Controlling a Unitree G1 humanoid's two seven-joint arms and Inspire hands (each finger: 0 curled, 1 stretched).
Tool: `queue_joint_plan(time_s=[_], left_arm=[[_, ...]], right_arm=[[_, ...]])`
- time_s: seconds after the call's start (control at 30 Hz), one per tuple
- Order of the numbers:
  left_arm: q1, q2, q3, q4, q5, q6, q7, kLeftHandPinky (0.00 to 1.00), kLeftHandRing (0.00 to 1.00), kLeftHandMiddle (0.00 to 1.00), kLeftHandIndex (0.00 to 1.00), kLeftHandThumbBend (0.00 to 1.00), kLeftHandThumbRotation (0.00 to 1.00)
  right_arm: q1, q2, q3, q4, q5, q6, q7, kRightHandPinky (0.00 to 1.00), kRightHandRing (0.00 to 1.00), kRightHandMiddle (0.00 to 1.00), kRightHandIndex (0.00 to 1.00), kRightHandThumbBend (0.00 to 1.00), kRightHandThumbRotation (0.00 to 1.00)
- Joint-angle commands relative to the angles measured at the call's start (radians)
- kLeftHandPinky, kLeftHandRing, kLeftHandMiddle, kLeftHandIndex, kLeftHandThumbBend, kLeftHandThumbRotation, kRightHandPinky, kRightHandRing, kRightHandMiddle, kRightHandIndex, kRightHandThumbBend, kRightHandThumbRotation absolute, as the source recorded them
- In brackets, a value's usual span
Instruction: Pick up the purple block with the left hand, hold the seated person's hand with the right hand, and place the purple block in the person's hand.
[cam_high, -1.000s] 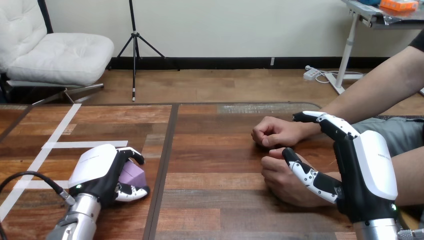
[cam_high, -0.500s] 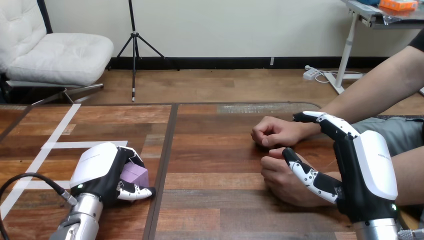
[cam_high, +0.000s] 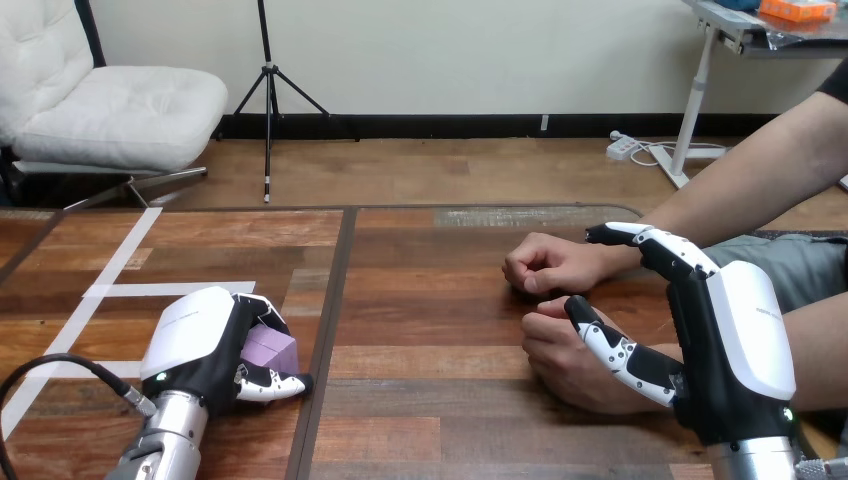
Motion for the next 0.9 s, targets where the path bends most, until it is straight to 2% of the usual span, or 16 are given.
queue_joint_plan(time_s=[0.0,0.53,0.63,0.87], left_arm=[[-0.056,-0.003,-0.014,0.018,0.012,-0.02,0.018,0.4,0.42,0.46,0.47,0.73,0.0],[-0.049,-0.015,0.006,0.026,-0.017,-0.066,0.046,0.39,0.42,0.46,0.48,0.73,0.0],[-0.046,-0.024,0.023,0.031,-0.049,-0.094,0.041,0.39,0.42,0.47,0.48,0.73,0.0],[-0.033,-0.064,0.098,0.047,-0.215,-0.208,-0.036,0.37,0.4,0.45,0.47,0.72,0.0]], right_arm=[[-0.03,-0.012,-0.019,-0.039,0.006,-0.002,-0.001,0.69,0.77,0.74,0.71,0.45,0.21],[-0.028,-0.014,-0.021,-0.04,0.005,0.001,0.0,0.7,0.77,0.74,0.71,0.45,0.21],[-0.028,-0.014,-0.022,-0.039,0.006,-0.001,-0.001,0.69,0.77,0.74,0.71,0.45,0.21],[-0.029,-0.014,-0.024,-0.039,0.009,0.0,0.0,0.7,0.77,0.74,0.71,0.46,0.2]])
